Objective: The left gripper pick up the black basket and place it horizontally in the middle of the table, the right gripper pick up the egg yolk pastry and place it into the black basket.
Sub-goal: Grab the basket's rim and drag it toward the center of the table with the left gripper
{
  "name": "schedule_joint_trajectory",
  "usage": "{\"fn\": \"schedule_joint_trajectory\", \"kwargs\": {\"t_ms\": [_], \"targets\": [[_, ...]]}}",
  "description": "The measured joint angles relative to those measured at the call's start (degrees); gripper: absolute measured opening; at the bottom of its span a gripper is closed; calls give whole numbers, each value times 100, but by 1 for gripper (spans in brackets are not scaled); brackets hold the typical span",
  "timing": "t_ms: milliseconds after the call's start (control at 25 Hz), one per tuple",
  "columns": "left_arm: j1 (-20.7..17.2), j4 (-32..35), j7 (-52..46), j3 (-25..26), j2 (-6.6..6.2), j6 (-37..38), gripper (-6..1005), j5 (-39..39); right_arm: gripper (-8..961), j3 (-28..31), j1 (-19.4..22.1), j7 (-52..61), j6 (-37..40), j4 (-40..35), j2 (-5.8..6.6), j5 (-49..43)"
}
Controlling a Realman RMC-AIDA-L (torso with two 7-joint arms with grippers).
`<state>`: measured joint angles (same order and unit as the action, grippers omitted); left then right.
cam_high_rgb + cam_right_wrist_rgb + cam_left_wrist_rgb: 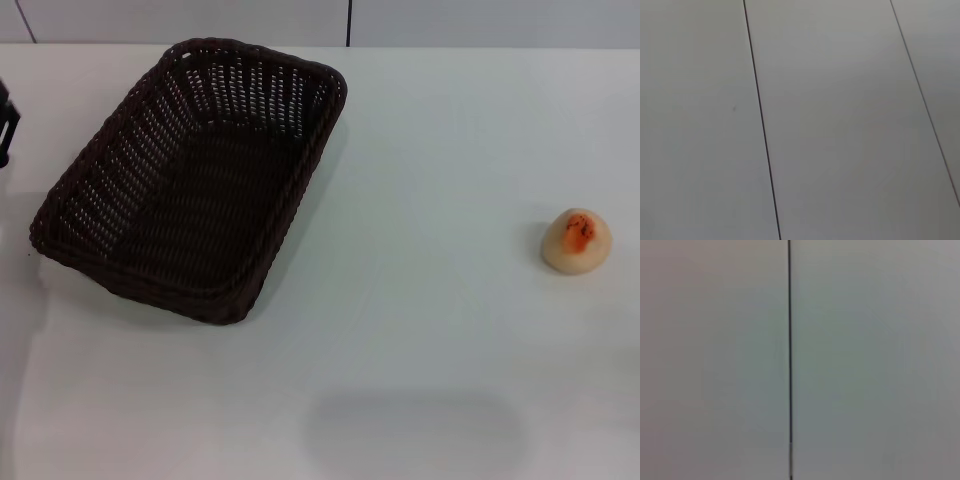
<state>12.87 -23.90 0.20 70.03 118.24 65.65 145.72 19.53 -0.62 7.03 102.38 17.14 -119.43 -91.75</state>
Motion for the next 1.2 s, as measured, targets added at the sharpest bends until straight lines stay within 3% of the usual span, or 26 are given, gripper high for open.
{"fn": "schedule_joint_trajectory", "kwargs": {"t_ms": [240,400,440,480,520,640,760,880,960,1080,1120,1200], "targets": [[-118,-1337,77,159,-346,-1233,780,402,772,-2,-8,0,-13,0,8,0],[-291,-2952,28,618,-640,-3059,776,1232,771,-3,7,0,-35,-2,8,0],[-305,-3112,22,655,-659,-3271,775,1313,771,-2,15,0,-37,-5,8,0],[-359,-3961,16,824,-732,-4408,774,1703,770,-2,20,0,-38,-6,8,3],[-359,-3961,16,824,-732,-4408,772,1703,770,-2,25,0,-38,-9,8,10],[-370,-4886,130,982,-760,-5781,769,1933,769,-2,31,1,-40,-9,8,16],[-343,-5617,462,1124,-735,-7021,766,1944,769,-2,32,1,-50,-9,8,16],[-217,-6257,950,1342,-623,-8293,762,1930,768,-2,23,5,-87,-11,8,15],[-46,-6587,1335,1601,-470,-9322,760,1917,768,-2,17,8,-111,-13,10,11],[525,-6990,2186,2382,-41,-11466,756,1905,767,-2,0,13,-185,-22,15,3],[525,-6990,2186,2382,-41,-11466,755,1905,767,-2,0,13,-185,-22,15,3],[764,-7032,2314,2537,-2,-12163,753,1906,766,-2,-5,17,-207,-22,16,2]]}}
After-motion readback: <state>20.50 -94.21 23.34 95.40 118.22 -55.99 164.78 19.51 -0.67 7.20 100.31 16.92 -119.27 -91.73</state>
